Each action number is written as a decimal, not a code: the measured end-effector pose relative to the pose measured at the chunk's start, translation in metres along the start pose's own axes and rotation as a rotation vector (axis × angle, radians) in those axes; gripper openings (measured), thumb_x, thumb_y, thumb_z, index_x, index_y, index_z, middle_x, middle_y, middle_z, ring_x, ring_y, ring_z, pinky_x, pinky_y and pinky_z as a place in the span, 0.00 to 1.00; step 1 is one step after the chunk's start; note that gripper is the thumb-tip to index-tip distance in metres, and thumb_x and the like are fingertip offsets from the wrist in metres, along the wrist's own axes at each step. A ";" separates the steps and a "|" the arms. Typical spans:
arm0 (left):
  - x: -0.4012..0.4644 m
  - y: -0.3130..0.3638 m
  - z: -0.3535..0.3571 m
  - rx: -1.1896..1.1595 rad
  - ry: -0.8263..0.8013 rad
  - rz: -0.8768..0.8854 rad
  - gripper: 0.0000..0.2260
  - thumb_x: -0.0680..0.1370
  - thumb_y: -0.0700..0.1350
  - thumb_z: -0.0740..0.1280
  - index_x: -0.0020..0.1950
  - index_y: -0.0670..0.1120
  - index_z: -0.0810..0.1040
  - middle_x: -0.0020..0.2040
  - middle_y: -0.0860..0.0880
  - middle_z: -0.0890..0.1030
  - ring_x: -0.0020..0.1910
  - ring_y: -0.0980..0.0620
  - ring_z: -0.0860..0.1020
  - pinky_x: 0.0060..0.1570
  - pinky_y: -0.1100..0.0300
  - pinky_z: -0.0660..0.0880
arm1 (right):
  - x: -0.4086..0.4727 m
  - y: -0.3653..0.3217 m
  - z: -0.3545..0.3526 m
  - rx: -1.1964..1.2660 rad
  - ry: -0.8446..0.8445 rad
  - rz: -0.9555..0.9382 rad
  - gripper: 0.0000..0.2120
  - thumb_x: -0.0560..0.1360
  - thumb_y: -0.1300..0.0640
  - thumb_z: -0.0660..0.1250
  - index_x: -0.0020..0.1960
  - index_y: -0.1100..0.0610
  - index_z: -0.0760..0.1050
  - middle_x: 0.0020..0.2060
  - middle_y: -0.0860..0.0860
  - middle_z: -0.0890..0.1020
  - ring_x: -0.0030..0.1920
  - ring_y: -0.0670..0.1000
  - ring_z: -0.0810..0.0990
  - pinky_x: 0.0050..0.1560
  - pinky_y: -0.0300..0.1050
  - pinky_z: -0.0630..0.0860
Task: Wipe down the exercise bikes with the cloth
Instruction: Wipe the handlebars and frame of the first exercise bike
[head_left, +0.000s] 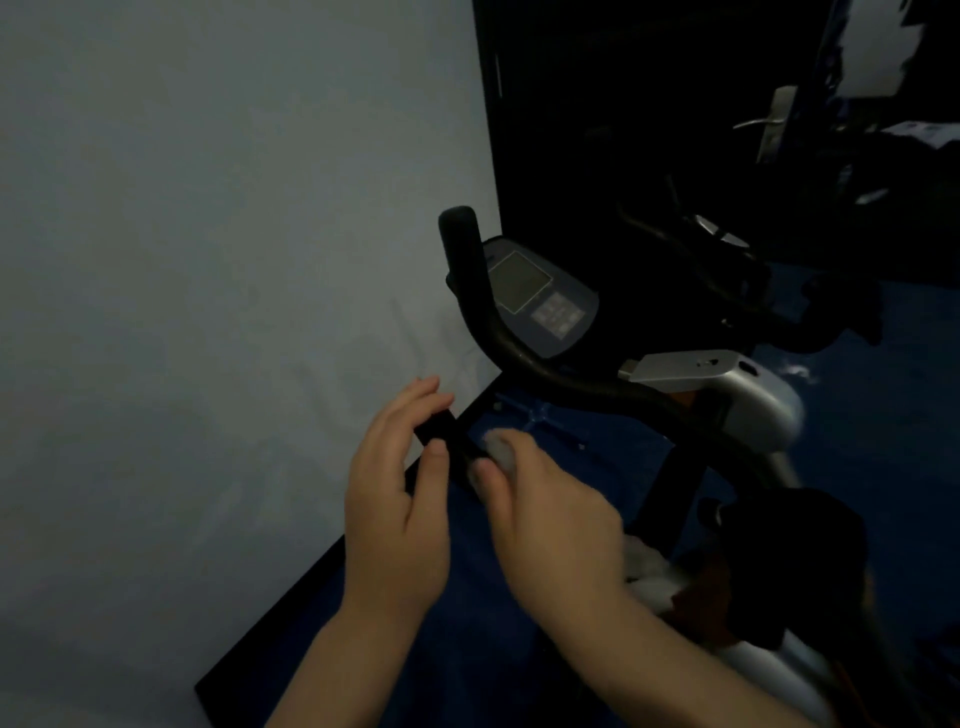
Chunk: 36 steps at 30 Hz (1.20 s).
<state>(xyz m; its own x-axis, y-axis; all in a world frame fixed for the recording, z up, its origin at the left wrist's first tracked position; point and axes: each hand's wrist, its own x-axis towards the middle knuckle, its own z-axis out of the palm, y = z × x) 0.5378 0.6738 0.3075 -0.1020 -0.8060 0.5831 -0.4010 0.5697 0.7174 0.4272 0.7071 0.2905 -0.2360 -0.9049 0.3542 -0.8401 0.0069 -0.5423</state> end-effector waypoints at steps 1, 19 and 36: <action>0.001 -0.001 0.000 -0.035 0.026 -0.028 0.14 0.79 0.41 0.59 0.61 0.53 0.77 0.67 0.62 0.74 0.68 0.61 0.70 0.68 0.69 0.64 | 0.008 -0.007 0.006 -0.023 -0.010 -0.030 0.20 0.80 0.40 0.50 0.67 0.47 0.66 0.55 0.45 0.80 0.47 0.48 0.80 0.46 0.46 0.75; 0.014 -0.031 -0.028 -0.392 -0.086 -0.124 0.16 0.81 0.46 0.55 0.66 0.55 0.73 0.62 0.66 0.77 0.64 0.66 0.72 0.57 0.77 0.67 | 0.017 -0.024 0.016 -0.055 0.123 -0.311 0.32 0.77 0.53 0.63 0.76 0.43 0.52 0.73 0.45 0.64 0.49 0.51 0.77 0.38 0.47 0.78; 0.023 -0.021 0.026 0.500 -0.246 0.555 0.10 0.78 0.48 0.61 0.45 0.53 0.82 0.44 0.58 0.83 0.51 0.55 0.77 0.69 0.46 0.50 | -0.044 0.056 -0.011 -0.079 0.172 0.259 0.20 0.81 0.51 0.51 0.65 0.58 0.73 0.63 0.50 0.73 0.67 0.49 0.67 0.75 0.47 0.52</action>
<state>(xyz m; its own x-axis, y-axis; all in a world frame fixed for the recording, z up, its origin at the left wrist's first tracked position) 0.5200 0.6397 0.2961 -0.5826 -0.4704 0.6628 -0.5884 0.8067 0.0554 0.3850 0.7517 0.2531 -0.5209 -0.7832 0.3395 -0.7749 0.2669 -0.5730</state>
